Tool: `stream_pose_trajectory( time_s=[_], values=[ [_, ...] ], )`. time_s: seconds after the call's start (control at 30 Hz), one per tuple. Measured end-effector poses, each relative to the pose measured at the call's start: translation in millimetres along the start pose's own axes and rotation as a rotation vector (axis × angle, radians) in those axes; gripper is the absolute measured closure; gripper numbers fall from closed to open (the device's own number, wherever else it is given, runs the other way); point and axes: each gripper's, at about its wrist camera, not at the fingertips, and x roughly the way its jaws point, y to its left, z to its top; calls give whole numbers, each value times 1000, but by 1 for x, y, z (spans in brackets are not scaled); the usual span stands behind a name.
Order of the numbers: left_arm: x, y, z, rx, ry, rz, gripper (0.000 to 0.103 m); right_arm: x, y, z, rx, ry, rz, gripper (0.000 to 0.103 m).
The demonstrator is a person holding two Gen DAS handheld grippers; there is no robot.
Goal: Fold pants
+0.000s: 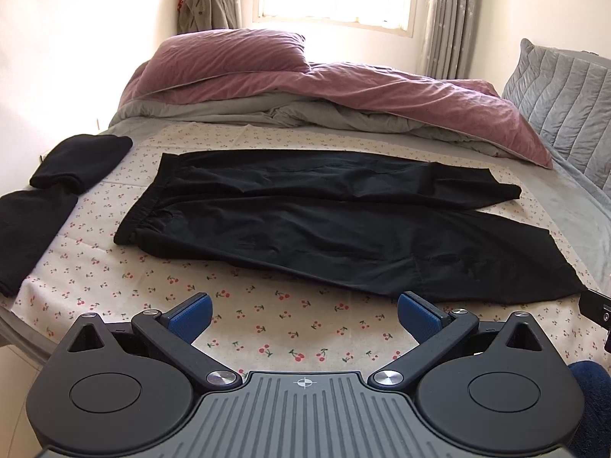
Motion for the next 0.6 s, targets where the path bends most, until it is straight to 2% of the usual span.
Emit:
stream_pose_trajectory(
  time_s=[0.17,0.37,0.5,0.6],
  values=[
    [17,10,9,-23,29,5,0,19,8,-4,-5,22,5,15],
    [36,25,28,-78,14,36,0,36,15,3,-20,17,8,15],
    [50,27,35,-120,7,39,0,48,2,2,19,5,-12,15],
    [70,25,41,-175,48,52,0,68,-11,-1,119,20,-35,15]
  ],
)
